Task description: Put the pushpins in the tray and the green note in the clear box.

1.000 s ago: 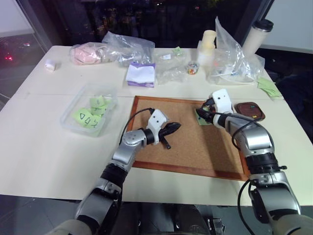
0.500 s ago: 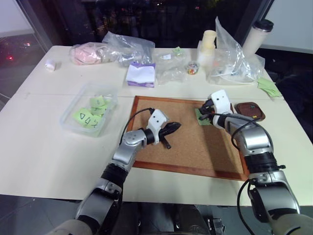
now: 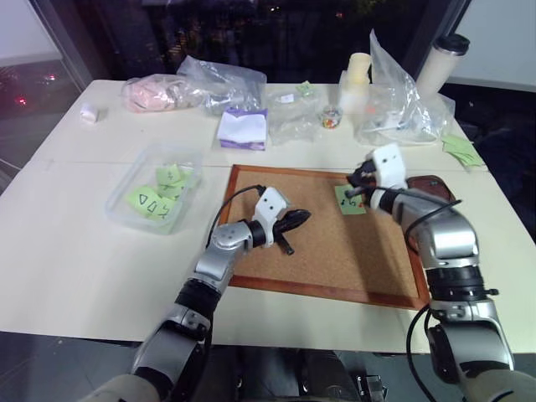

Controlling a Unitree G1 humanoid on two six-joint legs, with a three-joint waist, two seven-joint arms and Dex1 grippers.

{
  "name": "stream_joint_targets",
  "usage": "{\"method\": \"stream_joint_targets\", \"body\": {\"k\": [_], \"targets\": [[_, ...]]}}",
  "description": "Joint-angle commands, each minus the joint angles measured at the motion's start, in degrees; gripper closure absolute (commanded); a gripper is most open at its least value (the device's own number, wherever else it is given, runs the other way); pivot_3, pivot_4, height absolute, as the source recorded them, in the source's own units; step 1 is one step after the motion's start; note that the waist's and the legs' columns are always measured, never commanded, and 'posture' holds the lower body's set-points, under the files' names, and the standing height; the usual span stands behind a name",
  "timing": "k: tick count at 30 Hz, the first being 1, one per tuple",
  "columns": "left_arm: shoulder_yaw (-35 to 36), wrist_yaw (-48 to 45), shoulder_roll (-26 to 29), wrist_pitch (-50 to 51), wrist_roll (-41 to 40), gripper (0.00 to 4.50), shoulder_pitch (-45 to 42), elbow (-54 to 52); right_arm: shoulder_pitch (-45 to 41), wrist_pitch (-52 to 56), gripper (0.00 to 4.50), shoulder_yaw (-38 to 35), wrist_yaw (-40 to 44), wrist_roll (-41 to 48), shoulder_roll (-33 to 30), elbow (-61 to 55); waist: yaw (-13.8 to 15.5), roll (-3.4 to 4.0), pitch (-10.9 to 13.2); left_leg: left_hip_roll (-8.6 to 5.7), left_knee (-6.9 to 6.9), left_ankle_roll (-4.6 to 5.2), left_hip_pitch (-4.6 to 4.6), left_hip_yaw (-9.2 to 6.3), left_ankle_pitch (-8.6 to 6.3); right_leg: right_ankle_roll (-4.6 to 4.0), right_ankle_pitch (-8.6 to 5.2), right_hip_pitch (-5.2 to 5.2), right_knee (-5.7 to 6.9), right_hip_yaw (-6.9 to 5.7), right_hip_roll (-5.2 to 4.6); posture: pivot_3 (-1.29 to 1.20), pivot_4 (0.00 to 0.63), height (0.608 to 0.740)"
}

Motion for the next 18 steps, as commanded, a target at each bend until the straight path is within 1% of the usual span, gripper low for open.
{"method": "stream_joint_targets", "body": {"k": [1, 5, 8, 10, 13, 18], "targets": [[-0.8, 0.6, 0.4, 0.9, 2.6, 4.50, 1.7, 7.5, 0.6, 2.7, 4.45, -7.0, -3.1, 1.6, -1.4, -6.4, 0.0, 0.00, -0.2, 0.00, 0.00, 0.00, 0.01, -0.01, 0.00, 0.00, 0.00, 0.02, 0.00, -0.01, 0.00, 0.00, 0.150, 0.740], [-0.6, 0.3, 0.1, 0.1, 2.5, 4.50, 1.3, 8.0, 2.9, 2.9, 4.45, -15.9, -7.3, 2.8, -1.1, -7.0, 0.1, 0.03, -0.5, 0.00, -0.02, 0.02, 0.24, -0.04, -0.01, -0.01, 0.00, 0.30, -0.07, -0.03, 0.00, 0.00, 0.150, 0.740], [-0.5, 0.4, -0.4, -0.3, 2.4, 4.50, 0.9, 8.2, 4.4, 0.7, 4.45, -22.2, -9.7, 4.5, 0.0, -4.0, 0.0, 0.05, -0.5, -0.01, -0.06, 0.05, 0.45, -0.04, -0.03, -0.01, -0.01, 0.52, -0.15, -0.04, 0.00, 0.00, 0.150, 0.740], [-0.5, 0.4, -0.5, -0.5, 2.4, 4.50, 0.8, 8.1, 5.2, -0.6, 4.45, -24.7, -10.5, 5.4, 0.5, -1.3, -0.1, 0.06, -0.5, -0.01, -0.12, 0.06, 0.71, -0.03, -0.04, -0.02, -0.01, 0.75, -0.21, -0.03, 0.00, 0.00, 0.150, 0.740], [-0.5, 0.4, -0.7, -0.7, 2.5, 4.50, 0.8, 7.9, 5.3, -2.6, 4.45, -26.2, -10.6, 6.3, 0.6, 3.6, -0.3, 0.12, -0.6, 0.00, -0.16, 0.07, 0.84, -0.02, -0.05, -0.02, -0.01, 0.86, -0.23, -0.02, 0.00, 0.00, 0.150, 0.740], [-0.4, 0.6, -0.9, -0.5, 2.7, 4.50, 1.2, 7.1, 3.7, -8.3, 4.45, -24.1, -9.2, 5.7, 0.0, 13.6, -0.2, 0.15, -0.6, -0.01, -0.16, 0.08, 0.85, -0.02, -0.05, -0.02, -0.01, 0.87, -0.24, -0.01, 0.00, 0.00, 0.150, 0.740]]}}
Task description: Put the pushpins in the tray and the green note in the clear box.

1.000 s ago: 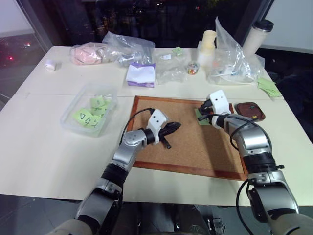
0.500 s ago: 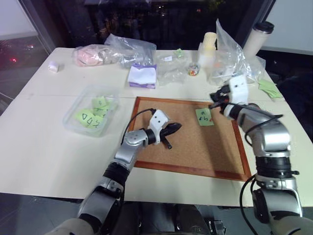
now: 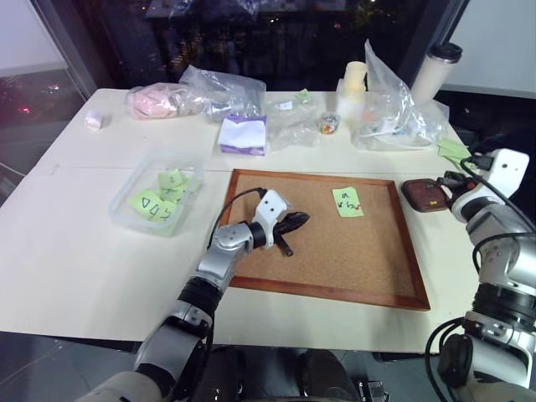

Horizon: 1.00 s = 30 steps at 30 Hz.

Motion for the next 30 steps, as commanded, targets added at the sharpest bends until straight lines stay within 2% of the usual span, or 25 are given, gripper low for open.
{"method": "stream_joint_targets", "body": {"k": [1, 10, 13, 14, 15, 16, 20, 24, 30], "targets": [[-0.8, 0.7, 0.1, 1.5, 1.9, 4.50, 2.0, 3.5, -2.3, -4.8, 4.45, 1.3, 1.4, 0.4, -0.3, 4.3, 0.0, 0.00, 0.0, 0.00, 0.00, 0.00, 0.00, 0.00, 0.00, 0.00, 0.00, 0.00, 0.00, 0.01, -0.01, 0.00, 0.150, 0.740], [-0.6, 0.9, 0.8, 2.2, 2.0, 4.50, 3.5, 1.0, -4.3, -10.2, 4.45, 4.4, 1.3, 0.1, -0.6, 12.4, -0.1, 0.01, 0.0, 0.03, -0.04, 0.03, -0.02, 0.00, -0.01, 0.00, -0.01, -0.02, -0.07, 0.01, 0.00, 0.00, 0.150, 0.740], [-0.6, 1.1, 1.0, 2.5, 2.1, 4.50, 3.9, 0.3, -4.2, -10.9, 3.64, 4.5, 1.2, 0.4, -0.6, 13.2, -0.2, 0.01, 0.0, 0.06, -0.10, 0.03, -0.03, 0.01, -0.02, 0.00, -0.01, -0.04, -0.11, 0.02, 0.00, 0.00, 0.150, 0.740], [-0.6, 1.2, 1.1, 2.5, 2.2, 4.50, 3.9, 0.3, -4.2, -11.3, 3.23, 4.5, 1.0, 0.4, -0.6, 13.5, -0.2, 0.01, 0.0, 0.08, -0.11, 0.03, -0.04, 0.02, -0.02, 0.00, -0.01, -0.05, -0.12, 0.03, 0.00, 0.00, 0.150, 0.740], [-0.5, 1.2, 1.2, 2.5, 2.2, 4.50, 4.0, 0.3, -4.2, -11.5, 2.58, 4.2, 0.7, 0.5, -0.6, 13.8, -0.2, 0.01, 0.0, 0.10, -0.11, 0.03, -0.04, 0.02, -0.02, 0.00, -0.01, -0.06, -0.12, 0.03, 0.00, 0.00, 0.150, 0.740], [-0.5, 1.2, 1.2, 2.6, 2.2, 4.50, 4.0, 0.3, -4.3, -11.6, 2.27, 4.0, 0.4, 0.6, -0.7, 14.0, -0.2, 0.01, 0.0, 0.12, -0.11, 0.03, -0.04, 0.02, -0.02, 0.00, -0.01, -0.06, -0.13, 0.03, 0.01, 0.00, 0.150, 0.740], [-0.6, 1.1, 1.3, 2.6, 2.2, 4.50, 4.0, 0.2, -4.0, -11.5, 0.06, 4.1, 0.2, 1.0, -0.9, 13.5, -0.2, 0.01, 0.0, 0.13, -0.12, 0.04, -0.04, 0.03, -0.02, 0.00, -0.01, -0.06, -0.14, 0.04, 0.01, 0.00, 0.150, 0.740], [-0.6, 1.2, 1.1, 2.5, 2.3, 4.50, 3.7, 0.5, -3.1, -9.2, 0.06, 4.7, 1.4, 2.1, -1.2, 10.7, -0.2, 0.01, 0.0, 0.16, -0.15, 0.04, -0.04, 0.03, -0.03, -0.01, -0.01, -0.06, -0.19, 0.04, 0.02, 0.00, 0.150, 0.740], [-0.5, 1.2, 1.1, 2.8, 2.1, 4.50, 3.4, 0.1, 7.0, -1.0, 0.06, 14.1, 12.5, 5.9, -3.3, -11.9, -0.1, 0.01, 0.0, 0.21, -0.24, 0.05, -0.08, 0.00, -0.04, -0.01, 0.00, -0.04, -0.36, 0.01, 0.02, 0.00, 0.150, 0.740]]}}
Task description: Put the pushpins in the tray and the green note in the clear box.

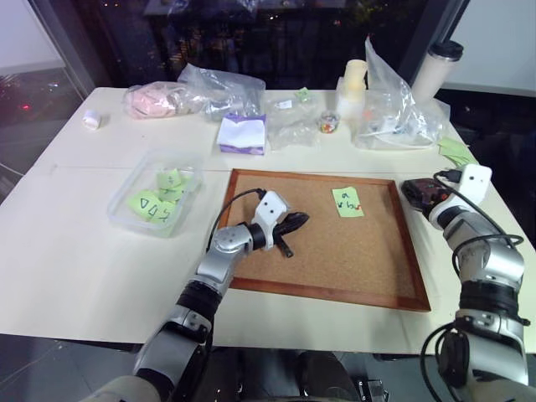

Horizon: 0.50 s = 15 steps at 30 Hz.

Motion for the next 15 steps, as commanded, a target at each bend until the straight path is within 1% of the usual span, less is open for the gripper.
{"method": "stream_joint_targets", "body": {"k": [1, 5, 6, 8, 13, 15], "targets": [[-0.3, 0.5, 0.6, 2.5, 1.3, 4.50, 1.6, 3.2, 4.1, 4.2, 0.06, 4.7, 5.7, 3.3, -2.1, -14.4, 0.0, -0.01, 0.0, 0.00, 0.00, 0.01, -0.01, -0.01, -0.01, 0.00, 0.00, 0.00, -0.02, -0.01, 0.00, 0.00, 0.150, 0.740], [-0.2, 0.3, 1.0, 2.2, 1.4, 4.50, 1.6, 3.5, 7.2, 6.1, 0.06, 8.7, 8.0, 3.6, -2.9, -21.8, 0.0, -0.03, 0.0, 0.01, 0.00, 0.11, -0.01, -0.01, -0.07, -0.01, 0.00, 0.02, -0.07, -0.03, -0.01, 0.00, 0.150, 0.740], [-0.2, 0.2, 1.1, 2.2, 1.4, 4.50, 1.7, 3.5, 7.4, 6.3, 0.30, 9.3, 8.2, 3.4, -2.8, -22.6, 0.0, -0.03, 0.0, 0.01, 0.00, 0.11, -0.01, -0.01, -0.08, -0.01, 0.00, 0.02, -0.09, -0.04, 0.00, 0.00, 0.150, 0.740], [-0.3, 0.2, 1.2, 2.2, 1.5, 4.50, 1.7, 3.5, 7.7, 6.1, 0.91, 10.6, 8.3, 2.5, -2.6, -22.8, 0.0, -0.04, 0.0, 0.02, 0.00, 0.12, -0.01, -0.02, -0.08, -0.02, 0.00, 0.02, -0.12, -0.05, 0.00, 0.00, 0.150, 0.740], [-0.3, 0.2, 1.2, 2.1, 1.6, 4.50, 1.7, 3.4, 7.7, 4.4, 3.54, 12.8, 8.1, 0.5, -2.1, -21.5, 0.0, -0.04, 0.0, 0.02, -0.02, 0.18, -0.05, -0.02, -0.12, -0.05, -0.01, 0.04, -0.27, -0.07, -0.02, 0.00, 0.150, 0.740], [-0.3, 0.2, 1.2, 2.2, 1.6, 4.50, 1.8, 3.1, 7.5, 3.8, 3.54, 13.2, 8.0, -0.1, -2.0, -20.7, 0.0, -0.04, 0.0, 0.02, -0.02, 0.18, -0.06, -0.02, -0.12, -0.05, -0.01, 0.04, -0.28, -0.07, -0.03, 0.00, 0.150, 0.740]]}}
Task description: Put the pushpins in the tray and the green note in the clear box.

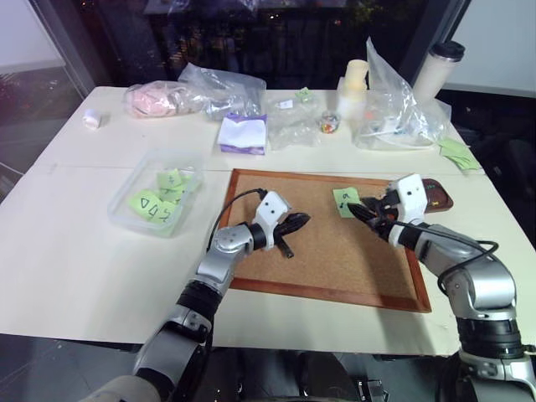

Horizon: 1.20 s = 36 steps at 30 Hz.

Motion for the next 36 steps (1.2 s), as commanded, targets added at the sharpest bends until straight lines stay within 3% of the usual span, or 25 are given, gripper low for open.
{"method": "stream_joint_targets", "body": {"k": [1, 9, 12, 14, 26, 29, 32, 33, 36], "targets": [[-0.4, 0.5, 1.2, 2.2, 1.6, 4.50, 2.1, 2.9, -0.7, -2.4, 3.54, -0.1, 0.0, -1.2, -0.3, 0.1, 0.0, 0.00, 0.0, 0.00, 0.00, 0.00, 0.00, 0.00, 0.00, -0.01, -0.01, 0.00, 0.00, 0.00, 0.00, 0.00, 0.150, 0.740], [-0.8, 0.6, 1.4, 2.6, 1.7, 4.50, 3.2, 1.7, -2.4, -5.1, 3.54, -1.1, -0.1, -2.6, -0.5, 4.8, -0.1, 0.00, 0.0, 0.00, -0.14, 0.01, 0.00, 0.01, -0.01, -0.02, 0.00, -0.02, -0.10, 0.00, -0.02, 0.00, 0.150, 0.740], [-0.8, 0.6, 1.4, 2.7, 1.7, 4.50, 3.1, 1.6, -2.9, -5.5, 2.73, -0.9, -0.3, -3.2, -0.4, 6.2, 0.0, 0.00, 0.0, 0.00, -0.17, 0.01, 0.01, 0.01, -0.01, -0.01, 0.00, -0.02, -0.11, 0.00, -0.02, 0.00, 0.150, 0.740], [-0.7, 0.7, 1.4, 2.7, 1.7, 4.50, 3.1, 1.6, -3.0, -6.0, 1.79, -0.6, -0.3, -3.6, -0.1, 7.2, 0.0, 0.00, 0.0, 0.00, -0.21, 0.01, 0.00, 0.01, -0.01, -0.01, 0.00, -0.02, -0.14, 0.00, -0.02, 0.00, 0.150, 0.740], [-0.5, 1.1, 1.4, 2.7, 1.7, 4.50, 3.0, 1.7, -3.8, -9.4, 1.79, 0.8, -0.3, -5.9, 1.6, 12.3, 0.0, 0.00, 0.0, 0.00, -0.28, 0.01, 0.02, 0.03, -0.01, -0.01, 0.00, -0.03, -0.16, 0.00, -0.03, 0.00, 0.150, 0.740], [-0.5, 1.2, 1.4, 2.7, 1.7, 4.50, 3.1, 1.8, -4.1, -10.3, 2.68, 0.9, -0.3, -6.5, 1.8, 13.5, 0.0, 0.00, 0.0, -0.01, -0.29, 0.00, 0.03, 0.03, -0.01, 0.00, 0.01, -0.02, -0.17, 0.00, -0.03, 0.00, 0.150, 0.740], [-0.6, 1.3, 1.4, 2.7, 1.8, 4.50, 3.2, 1.8, -4.2, -10.3, 4.20, 0.9, -0.3, -6.5, 1.9, 13.5, 0.0, 0.00, 0.0, -0.01, -0.30, 0.00, 0.04, 0.03, -0.01, 0.00, 0.01, -0.02, -0.17, 0.00, -0.03, 0.00, 0.150, 0.740], [-0.6, 1.3, 1.5, 2.7, 1.9, 4.50, 3.2, 2.0, -4.1, -10.3, 4.46, 0.8, -0.1, -6.4, 1.8, 13.0, -0.1, 0.00, 0.0, -0.01, -0.31, 0.00, 0.04, 0.03, -0.01, 0.00, 0.01, -0.02, -0.17, 0.00, -0.03, 0.00, 0.150, 0.740], [-0.6, 1.5, 1.5, 2.7, 2.0, 4.50, 3.2, 2.5, -3.9, -9.6, 4.46, 0.5, 0.2, -6.1, 1.3, 11.5, -0.1, 0.00, 0.0, -0.01, -0.31, 0.00, 0.05, 0.04, -0.01, -0.01, 0.01, -0.02, -0.18, 0.00, -0.04, 0.00, 0.150, 0.740]]}}
